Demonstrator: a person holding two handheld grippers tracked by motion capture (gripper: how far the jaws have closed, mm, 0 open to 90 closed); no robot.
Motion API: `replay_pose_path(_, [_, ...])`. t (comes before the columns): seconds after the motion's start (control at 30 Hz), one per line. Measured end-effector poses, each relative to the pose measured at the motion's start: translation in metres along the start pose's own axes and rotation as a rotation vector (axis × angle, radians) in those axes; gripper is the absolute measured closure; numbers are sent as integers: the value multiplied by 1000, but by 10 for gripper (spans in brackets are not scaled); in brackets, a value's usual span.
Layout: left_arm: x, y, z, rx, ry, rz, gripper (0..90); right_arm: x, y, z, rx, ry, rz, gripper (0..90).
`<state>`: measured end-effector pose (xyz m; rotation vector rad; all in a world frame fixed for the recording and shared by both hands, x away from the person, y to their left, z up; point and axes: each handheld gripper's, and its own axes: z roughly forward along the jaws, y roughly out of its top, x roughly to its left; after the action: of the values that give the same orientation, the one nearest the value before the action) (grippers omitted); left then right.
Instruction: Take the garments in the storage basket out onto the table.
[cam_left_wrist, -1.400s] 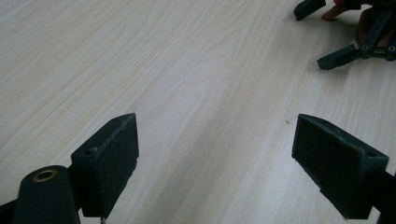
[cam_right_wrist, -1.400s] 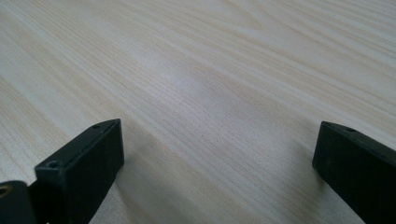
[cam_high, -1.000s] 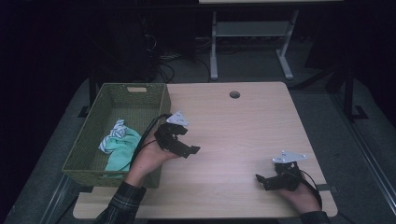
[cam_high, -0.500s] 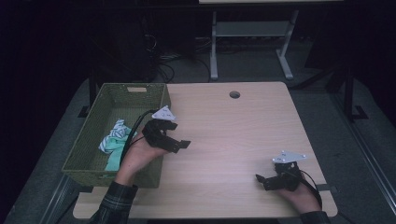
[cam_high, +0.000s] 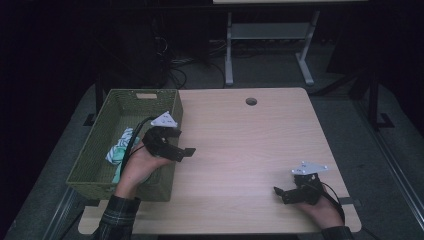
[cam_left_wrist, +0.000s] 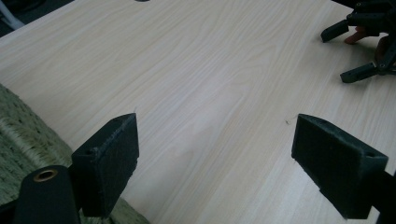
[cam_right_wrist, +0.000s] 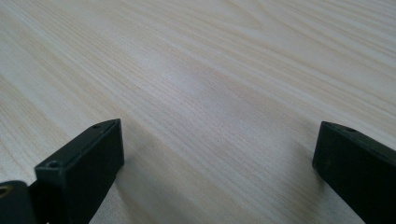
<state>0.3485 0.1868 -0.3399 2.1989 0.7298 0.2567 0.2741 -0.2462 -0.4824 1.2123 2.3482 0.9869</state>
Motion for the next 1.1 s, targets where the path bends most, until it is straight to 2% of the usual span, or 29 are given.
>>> replay_pose_path(0.57, [13,-11,-15,-16,38,-36,142,0,0,0,-1,1,1,13])
replay_pose_path(0.97, [29,-22,-27,-26,78,-74,142,0,0,0,-1,1,2,13])
replay_pose_path(1.1, [36,-27,-32,-19,105,-86,142,0,0,0,-1,0,1,13])
